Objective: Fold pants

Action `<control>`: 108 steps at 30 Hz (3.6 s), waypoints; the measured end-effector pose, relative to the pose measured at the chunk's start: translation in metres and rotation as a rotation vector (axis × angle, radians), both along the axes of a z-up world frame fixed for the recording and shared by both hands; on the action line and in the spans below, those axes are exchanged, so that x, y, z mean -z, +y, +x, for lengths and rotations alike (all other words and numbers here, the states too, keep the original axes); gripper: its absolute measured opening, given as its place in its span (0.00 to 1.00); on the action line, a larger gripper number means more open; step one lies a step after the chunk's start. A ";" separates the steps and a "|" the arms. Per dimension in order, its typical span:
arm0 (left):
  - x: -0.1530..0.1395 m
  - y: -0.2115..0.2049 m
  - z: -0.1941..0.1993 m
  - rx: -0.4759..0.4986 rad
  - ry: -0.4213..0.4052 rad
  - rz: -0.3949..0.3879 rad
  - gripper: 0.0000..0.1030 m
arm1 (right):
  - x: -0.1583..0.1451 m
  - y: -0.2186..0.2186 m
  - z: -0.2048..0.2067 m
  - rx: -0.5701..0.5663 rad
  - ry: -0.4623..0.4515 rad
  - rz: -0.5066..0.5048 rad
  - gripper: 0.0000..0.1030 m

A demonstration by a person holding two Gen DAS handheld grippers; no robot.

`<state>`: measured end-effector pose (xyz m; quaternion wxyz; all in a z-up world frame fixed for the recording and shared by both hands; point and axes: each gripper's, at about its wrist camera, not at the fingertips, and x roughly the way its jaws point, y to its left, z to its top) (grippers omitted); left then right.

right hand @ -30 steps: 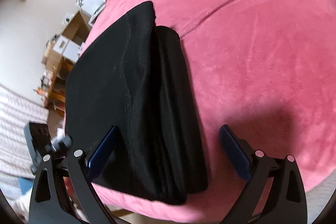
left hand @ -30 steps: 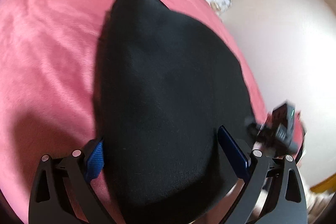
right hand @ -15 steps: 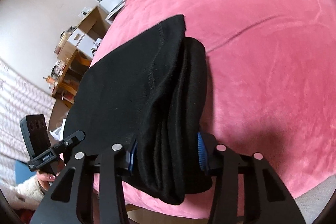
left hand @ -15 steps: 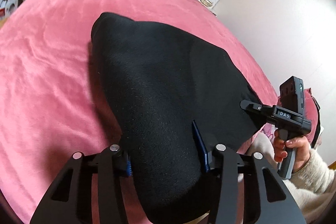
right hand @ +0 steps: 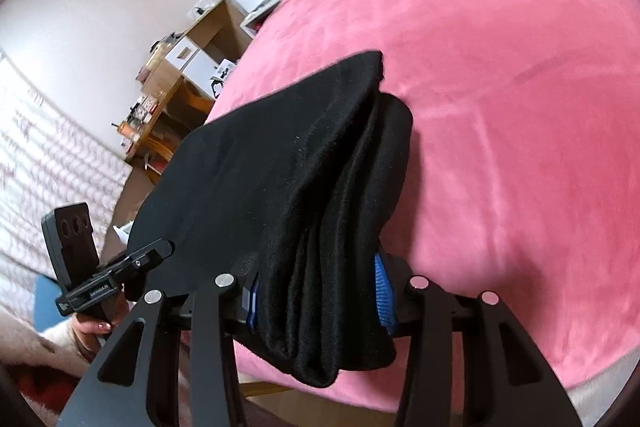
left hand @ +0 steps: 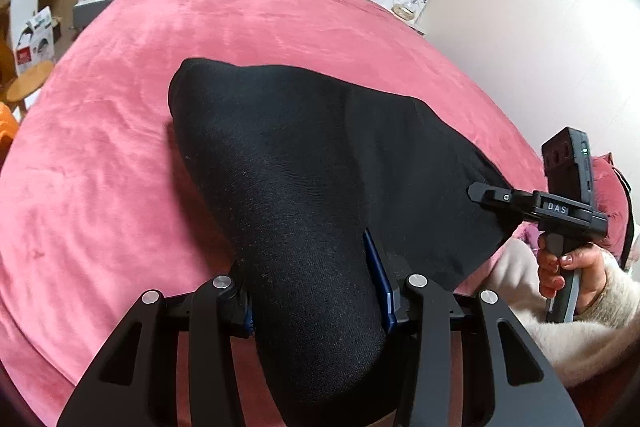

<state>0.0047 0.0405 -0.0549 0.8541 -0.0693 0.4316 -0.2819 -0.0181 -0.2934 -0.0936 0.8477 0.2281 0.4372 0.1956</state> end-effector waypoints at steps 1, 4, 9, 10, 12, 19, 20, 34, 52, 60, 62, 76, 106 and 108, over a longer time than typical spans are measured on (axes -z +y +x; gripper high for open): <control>-0.001 0.000 0.006 -0.009 -0.004 0.003 0.42 | -0.003 0.002 0.005 -0.002 -0.013 -0.004 0.41; -0.008 0.001 0.022 -0.030 -0.036 -0.001 0.42 | -0.012 0.007 0.021 0.000 -0.051 -0.012 0.41; -0.028 -0.005 0.055 -0.036 -0.134 0.007 0.42 | -0.030 0.011 0.043 0.013 -0.130 -0.044 0.41; -0.031 -0.007 0.060 -0.032 -0.153 0.011 0.42 | -0.032 0.008 0.047 0.018 -0.143 -0.047 0.41; -0.037 -0.012 0.073 -0.021 -0.182 0.019 0.42 | -0.036 0.004 0.059 0.033 -0.164 -0.055 0.41; -0.043 -0.035 0.136 -0.011 -0.239 0.029 0.42 | -0.041 -0.012 0.112 0.090 -0.226 -0.114 0.41; -0.044 -0.039 0.142 -0.010 -0.245 0.034 0.42 | -0.040 -0.015 0.122 0.097 -0.233 -0.126 0.41; 0.021 -0.070 0.227 -0.043 -0.241 0.193 0.53 | 0.028 -0.055 0.202 0.217 -0.229 -0.251 0.64; 0.036 -0.059 0.182 -0.174 -0.184 0.184 0.84 | 0.026 -0.059 0.152 0.422 -0.171 -0.382 0.81; 0.040 -0.059 0.129 -0.190 -0.131 0.276 0.89 | 0.035 -0.032 0.096 0.427 -0.067 -0.258 0.97; 0.047 -0.060 0.116 -0.197 -0.112 0.308 0.89 | 0.038 -0.020 0.083 0.403 -0.058 -0.274 0.98; 0.029 -0.041 0.054 -0.369 -0.147 0.328 0.96 | 0.028 0.035 0.033 0.357 -0.123 -0.473 0.98; -0.012 -0.034 0.010 -0.401 -0.234 0.308 0.96 | 0.001 0.059 0.004 0.363 -0.257 -0.516 0.98; -0.011 -0.035 0.009 -0.400 -0.238 0.315 0.96 | 0.002 0.059 0.004 0.364 -0.252 -0.512 0.98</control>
